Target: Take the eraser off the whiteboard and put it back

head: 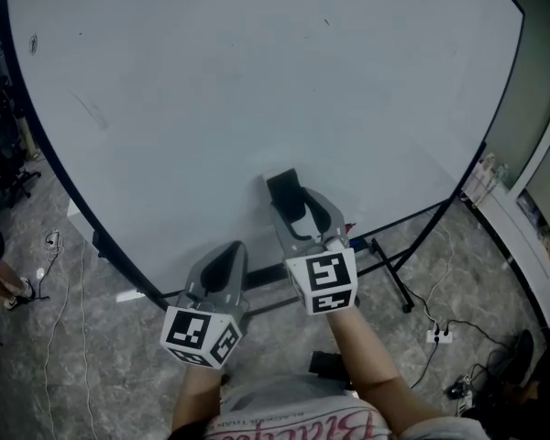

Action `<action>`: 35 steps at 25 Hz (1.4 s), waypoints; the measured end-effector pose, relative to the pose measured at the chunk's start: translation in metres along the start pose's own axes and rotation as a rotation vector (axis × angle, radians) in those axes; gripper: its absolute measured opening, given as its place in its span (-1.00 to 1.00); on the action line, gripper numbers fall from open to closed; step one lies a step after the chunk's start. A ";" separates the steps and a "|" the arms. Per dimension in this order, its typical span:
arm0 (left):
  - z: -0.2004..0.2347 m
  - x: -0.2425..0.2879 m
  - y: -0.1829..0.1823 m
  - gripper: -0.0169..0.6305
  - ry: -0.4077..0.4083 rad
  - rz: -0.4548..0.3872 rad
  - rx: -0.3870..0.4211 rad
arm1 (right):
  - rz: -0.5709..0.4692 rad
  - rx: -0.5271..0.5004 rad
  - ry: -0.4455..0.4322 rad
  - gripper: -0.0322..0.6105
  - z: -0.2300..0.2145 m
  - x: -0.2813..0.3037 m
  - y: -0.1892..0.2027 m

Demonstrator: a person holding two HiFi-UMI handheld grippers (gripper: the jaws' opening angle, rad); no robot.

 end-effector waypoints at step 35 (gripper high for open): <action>-0.003 -0.010 0.003 -0.95 0.018 0.006 0.004 | 0.034 -0.013 -0.028 -0.60 0.024 -0.050 0.013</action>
Point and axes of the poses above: the fingertips, and each gripper's own axes: x forward along the fingers, z to its left, y out of its underside, the point moved 4 cm from there along -x, backward along the fingers, and after that the axes turned 9 degrees about x, right-handed, at the moved point
